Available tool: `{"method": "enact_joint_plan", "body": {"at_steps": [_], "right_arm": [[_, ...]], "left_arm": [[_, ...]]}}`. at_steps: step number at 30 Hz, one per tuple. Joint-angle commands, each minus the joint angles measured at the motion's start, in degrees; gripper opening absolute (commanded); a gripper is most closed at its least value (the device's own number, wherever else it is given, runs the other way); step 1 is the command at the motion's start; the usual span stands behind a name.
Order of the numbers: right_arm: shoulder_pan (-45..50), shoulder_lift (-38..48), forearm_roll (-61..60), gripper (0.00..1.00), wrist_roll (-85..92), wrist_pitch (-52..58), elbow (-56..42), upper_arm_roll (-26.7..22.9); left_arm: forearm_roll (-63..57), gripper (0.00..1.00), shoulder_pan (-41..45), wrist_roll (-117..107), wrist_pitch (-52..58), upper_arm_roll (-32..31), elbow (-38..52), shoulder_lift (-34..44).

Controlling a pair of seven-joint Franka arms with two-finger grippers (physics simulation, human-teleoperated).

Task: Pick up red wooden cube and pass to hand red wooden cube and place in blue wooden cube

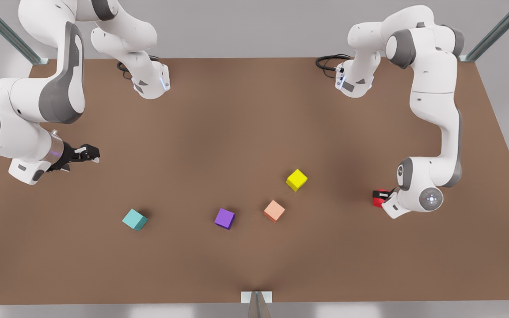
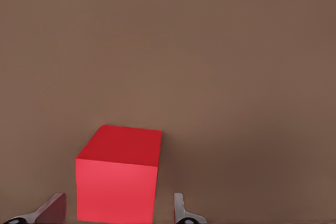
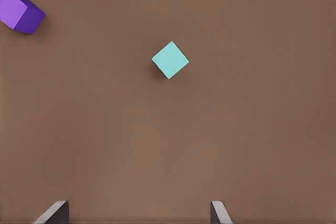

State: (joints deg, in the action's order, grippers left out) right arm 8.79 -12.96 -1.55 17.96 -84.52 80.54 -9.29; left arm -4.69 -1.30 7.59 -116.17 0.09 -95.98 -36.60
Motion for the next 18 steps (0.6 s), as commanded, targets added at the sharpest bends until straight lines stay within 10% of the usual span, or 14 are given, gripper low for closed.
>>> {"method": "enact_joint_plan", "body": {"at_steps": [1,18], "right_arm": [[0.00,0.13,-0.03,1.00,0.85,0.67,0.15,-0.02],[0.09,0.04,0.41,1.00,1.37,1.11,0.24,0.06]], "left_arm": [[-0.05,1.00,-0.02,4.27,-0.28,0.00,0.00,-0.31],[-0.05,1.00,-0.54,4.18,-5.38,0.00,0.09,-4.09]]}}
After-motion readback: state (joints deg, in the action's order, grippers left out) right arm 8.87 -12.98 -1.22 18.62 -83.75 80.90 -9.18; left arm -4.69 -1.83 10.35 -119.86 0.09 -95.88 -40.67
